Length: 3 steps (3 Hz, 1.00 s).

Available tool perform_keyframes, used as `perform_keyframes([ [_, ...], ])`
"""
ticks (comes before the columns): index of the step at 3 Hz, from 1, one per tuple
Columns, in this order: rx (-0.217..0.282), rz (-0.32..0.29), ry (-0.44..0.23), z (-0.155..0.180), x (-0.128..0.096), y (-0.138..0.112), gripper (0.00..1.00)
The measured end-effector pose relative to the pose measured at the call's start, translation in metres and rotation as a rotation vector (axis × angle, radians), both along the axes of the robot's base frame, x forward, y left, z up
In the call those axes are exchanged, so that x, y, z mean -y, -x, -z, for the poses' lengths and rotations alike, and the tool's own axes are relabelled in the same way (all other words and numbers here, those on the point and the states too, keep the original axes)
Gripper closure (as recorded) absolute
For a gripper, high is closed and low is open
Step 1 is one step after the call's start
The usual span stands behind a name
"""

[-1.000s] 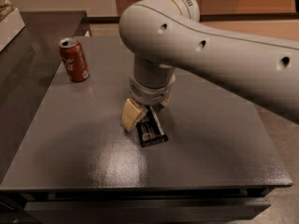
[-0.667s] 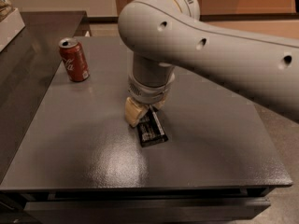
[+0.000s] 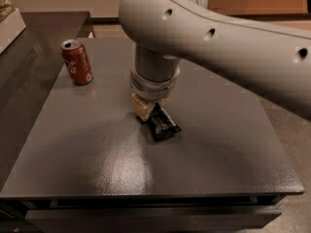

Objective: Move rxbar chocolate near coke can

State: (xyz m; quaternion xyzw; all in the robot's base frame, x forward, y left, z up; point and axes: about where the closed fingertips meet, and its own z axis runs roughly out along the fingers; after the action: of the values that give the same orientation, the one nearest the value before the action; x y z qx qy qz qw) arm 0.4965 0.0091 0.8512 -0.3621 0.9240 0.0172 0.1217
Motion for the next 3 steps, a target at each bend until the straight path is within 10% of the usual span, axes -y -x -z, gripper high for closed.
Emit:
perform_keyframes([
  [3,0.096,-0.154,0.056,-0.041,-0.017,-0.085,1.00],
])
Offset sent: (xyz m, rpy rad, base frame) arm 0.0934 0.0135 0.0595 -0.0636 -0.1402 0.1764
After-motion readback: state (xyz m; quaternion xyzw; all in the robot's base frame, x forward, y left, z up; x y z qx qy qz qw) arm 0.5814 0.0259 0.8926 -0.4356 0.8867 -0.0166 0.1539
